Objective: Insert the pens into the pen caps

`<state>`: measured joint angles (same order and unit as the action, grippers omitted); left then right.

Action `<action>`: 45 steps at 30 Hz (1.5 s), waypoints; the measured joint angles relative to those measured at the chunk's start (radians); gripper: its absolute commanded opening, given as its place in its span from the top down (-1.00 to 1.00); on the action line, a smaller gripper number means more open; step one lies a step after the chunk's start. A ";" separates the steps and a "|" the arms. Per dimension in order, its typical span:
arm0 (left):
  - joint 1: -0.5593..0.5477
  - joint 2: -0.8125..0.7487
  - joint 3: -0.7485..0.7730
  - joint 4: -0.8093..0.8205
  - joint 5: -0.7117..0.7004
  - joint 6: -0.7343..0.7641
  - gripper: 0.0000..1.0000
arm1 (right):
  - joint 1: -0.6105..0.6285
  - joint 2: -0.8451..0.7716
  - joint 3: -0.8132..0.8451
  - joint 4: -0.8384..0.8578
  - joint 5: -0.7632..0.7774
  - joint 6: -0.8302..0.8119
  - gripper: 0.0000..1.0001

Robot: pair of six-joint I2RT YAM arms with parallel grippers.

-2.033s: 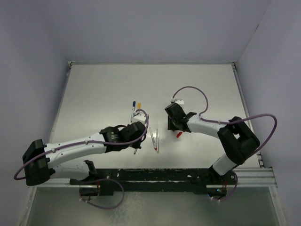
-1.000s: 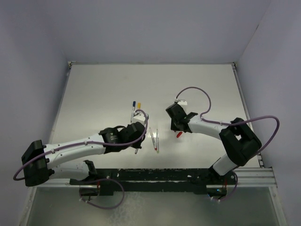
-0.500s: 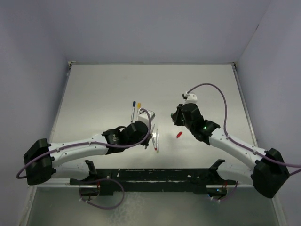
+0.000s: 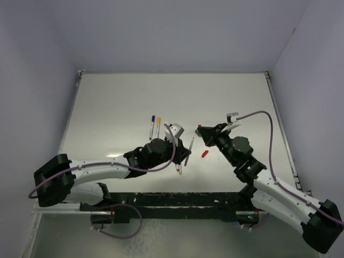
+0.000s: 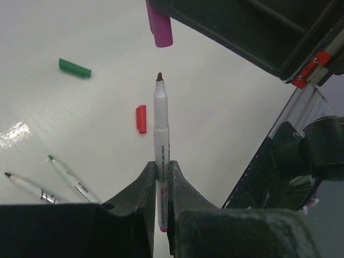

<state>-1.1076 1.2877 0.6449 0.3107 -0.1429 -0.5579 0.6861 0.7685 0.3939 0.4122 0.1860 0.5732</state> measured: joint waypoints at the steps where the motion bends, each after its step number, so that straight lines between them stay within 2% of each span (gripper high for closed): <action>1: 0.000 0.005 0.000 0.027 0.008 -0.003 1.00 | 0.000 -0.010 -0.011 0.033 -0.005 0.001 1.00; 7: 0.000 0.028 0.000 0.128 0.035 -0.035 1.00 | 0.000 -0.033 -0.075 0.204 -0.041 0.030 1.00; 15: 0.000 0.033 0.000 0.167 0.036 -0.070 1.00 | 0.000 -0.037 -0.097 0.301 -0.048 0.075 1.00; 45: 0.000 0.034 0.000 0.174 -0.003 -0.077 1.00 | 0.000 -0.028 -0.126 0.320 -0.077 0.155 1.00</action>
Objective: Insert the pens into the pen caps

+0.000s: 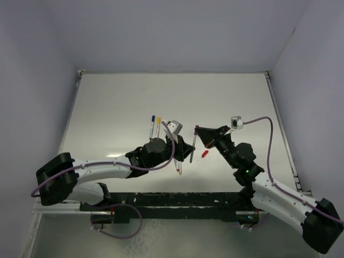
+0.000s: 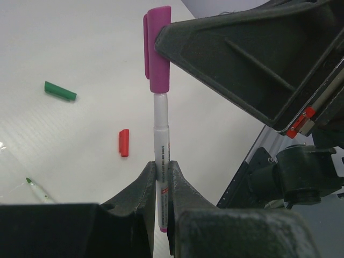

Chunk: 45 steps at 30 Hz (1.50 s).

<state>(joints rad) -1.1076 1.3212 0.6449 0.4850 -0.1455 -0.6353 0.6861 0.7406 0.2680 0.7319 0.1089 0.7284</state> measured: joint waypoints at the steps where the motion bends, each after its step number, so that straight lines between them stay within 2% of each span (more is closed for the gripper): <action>1: 0.000 0.001 0.000 0.000 -0.001 0.000 1.00 | 0.000 0.005 -0.001 0.000 -0.003 0.003 1.00; 21: 0.016 0.003 0.000 -0.014 -0.035 0.018 1.00 | -0.008 0.050 -0.009 -0.032 -0.105 0.021 1.00; 45: 0.107 0.051 -0.022 0.047 0.099 0.016 1.00 | 0.006 0.145 -0.008 0.005 -0.103 -0.026 1.00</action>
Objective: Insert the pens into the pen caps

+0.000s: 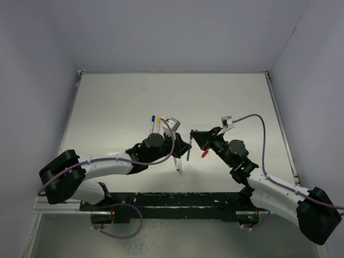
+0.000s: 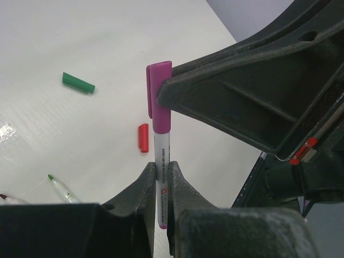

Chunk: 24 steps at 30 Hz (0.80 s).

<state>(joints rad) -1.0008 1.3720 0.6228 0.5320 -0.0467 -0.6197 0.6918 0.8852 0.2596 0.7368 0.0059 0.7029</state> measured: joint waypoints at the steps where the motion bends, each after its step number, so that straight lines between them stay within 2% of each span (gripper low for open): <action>1: 0.003 0.000 0.000 -0.001 0.002 0.002 1.00 | 0.004 0.006 0.002 0.003 0.007 -0.003 1.00; 14: 0.013 -0.001 0.000 -0.040 -0.013 0.011 1.00 | 0.049 0.055 0.045 -0.031 0.069 -0.037 1.00; 19: 0.013 -0.014 0.000 -0.059 -0.039 0.006 1.00 | 0.064 0.035 0.107 -0.151 0.113 -0.060 0.56; 24: 0.044 -0.027 0.007 -0.098 -0.135 -0.018 1.00 | 0.089 -0.009 0.164 -0.314 0.168 -0.072 -0.04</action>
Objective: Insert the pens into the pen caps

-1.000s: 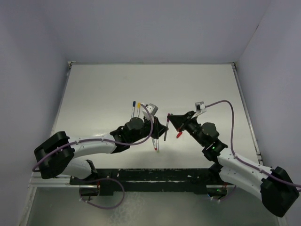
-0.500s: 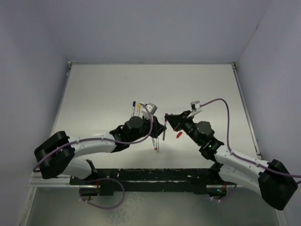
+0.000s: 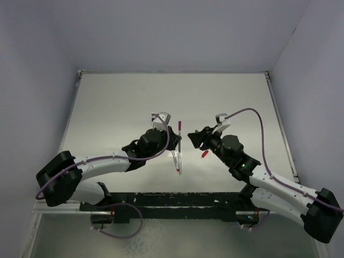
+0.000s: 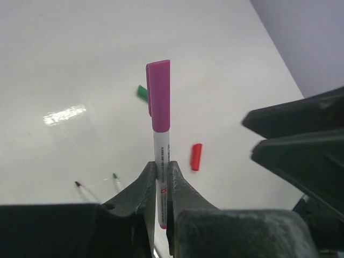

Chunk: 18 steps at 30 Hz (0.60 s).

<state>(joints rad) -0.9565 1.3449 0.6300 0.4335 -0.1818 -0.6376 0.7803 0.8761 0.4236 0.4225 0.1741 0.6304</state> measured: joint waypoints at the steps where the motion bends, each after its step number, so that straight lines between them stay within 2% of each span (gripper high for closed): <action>1: 0.010 0.000 0.001 -0.018 -0.019 -0.007 1.00 | 0.001 -0.013 0.003 -0.025 0.018 -0.002 -0.14; 7: 0.043 0.006 0.002 -0.164 -0.088 -0.033 1.00 | 0.002 -0.117 0.009 -0.116 0.128 -0.013 -0.55; 11: 0.105 0.007 0.014 -0.278 -0.128 -0.031 1.00 | 0.002 -0.146 0.043 -0.212 0.208 -0.010 -0.92; 13: 0.142 0.007 0.032 -0.332 -0.145 -0.024 1.00 | 0.002 -0.144 0.056 -0.263 0.241 -0.005 -0.99; 18: 0.269 0.008 0.123 -0.473 -0.164 0.009 1.00 | 0.002 -0.135 0.057 -0.386 0.311 0.026 -1.00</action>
<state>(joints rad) -0.6876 1.3529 0.7528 -0.0399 -0.3462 -0.6289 0.7818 0.7406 0.4808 0.0368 0.4847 0.6567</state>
